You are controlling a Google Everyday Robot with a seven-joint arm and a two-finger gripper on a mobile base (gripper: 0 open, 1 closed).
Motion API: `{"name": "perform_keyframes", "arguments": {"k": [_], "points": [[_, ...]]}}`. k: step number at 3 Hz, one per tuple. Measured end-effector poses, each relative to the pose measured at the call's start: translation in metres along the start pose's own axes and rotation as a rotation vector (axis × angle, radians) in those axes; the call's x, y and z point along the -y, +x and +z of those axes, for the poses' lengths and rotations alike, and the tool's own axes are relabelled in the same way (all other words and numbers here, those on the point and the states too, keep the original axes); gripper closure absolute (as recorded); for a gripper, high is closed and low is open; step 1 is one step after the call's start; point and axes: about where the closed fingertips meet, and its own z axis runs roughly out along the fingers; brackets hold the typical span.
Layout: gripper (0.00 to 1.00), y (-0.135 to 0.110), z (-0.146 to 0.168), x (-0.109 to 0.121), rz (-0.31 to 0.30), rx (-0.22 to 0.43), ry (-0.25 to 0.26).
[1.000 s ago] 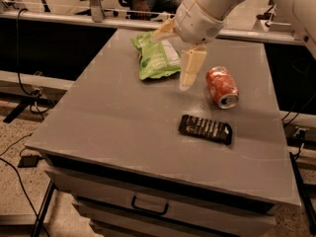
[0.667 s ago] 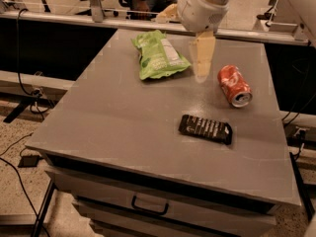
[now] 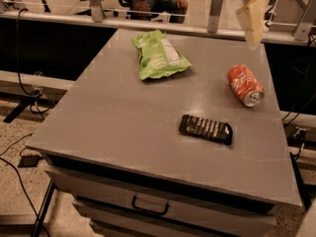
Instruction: Place coke can upright
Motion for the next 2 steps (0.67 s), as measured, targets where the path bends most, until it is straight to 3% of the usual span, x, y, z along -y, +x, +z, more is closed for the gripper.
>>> {"name": "perform_keyframes", "arguments": {"k": [1, 2], "points": [[0.0, 0.045, -0.013, -0.027, -0.149, -0.081, -0.008], [0.0, 0.043, -0.01, -0.017, -0.195, -0.115, 0.01]]}}
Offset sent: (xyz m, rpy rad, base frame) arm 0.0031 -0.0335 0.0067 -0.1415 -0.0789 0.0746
